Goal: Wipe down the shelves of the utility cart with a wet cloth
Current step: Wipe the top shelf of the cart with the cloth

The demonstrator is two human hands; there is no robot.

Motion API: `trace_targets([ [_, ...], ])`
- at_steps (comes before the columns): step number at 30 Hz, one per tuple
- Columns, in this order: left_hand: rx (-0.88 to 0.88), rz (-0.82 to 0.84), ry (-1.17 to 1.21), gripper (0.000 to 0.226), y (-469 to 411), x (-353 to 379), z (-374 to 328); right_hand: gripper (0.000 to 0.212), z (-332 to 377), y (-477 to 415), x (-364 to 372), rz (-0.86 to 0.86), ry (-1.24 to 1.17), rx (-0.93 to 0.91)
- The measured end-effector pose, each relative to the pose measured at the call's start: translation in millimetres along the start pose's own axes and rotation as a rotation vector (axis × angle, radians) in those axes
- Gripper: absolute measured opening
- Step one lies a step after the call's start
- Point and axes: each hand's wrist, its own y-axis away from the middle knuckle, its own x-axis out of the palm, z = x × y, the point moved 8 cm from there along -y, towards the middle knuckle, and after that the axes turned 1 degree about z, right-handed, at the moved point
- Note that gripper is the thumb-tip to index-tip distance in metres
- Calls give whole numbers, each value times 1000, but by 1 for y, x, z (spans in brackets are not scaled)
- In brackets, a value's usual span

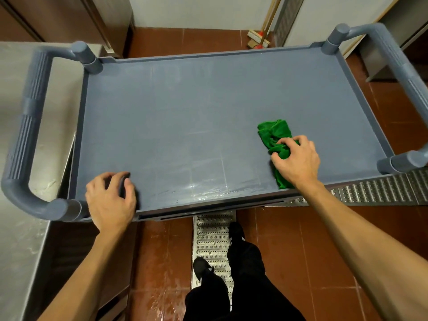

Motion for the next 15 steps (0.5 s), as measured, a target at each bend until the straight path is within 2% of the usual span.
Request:
trace_targets([
  [4,-14,-11,19,31,1,0,0,33,19,8,3,-10,16,-54],
  [10,-27,-18,29,30,2,1,2,30,64,28,17,-42,2,-246],
  [15,-11,-19,30,29,1,3,2,26,121,50,37,-2,-48,-382],
])
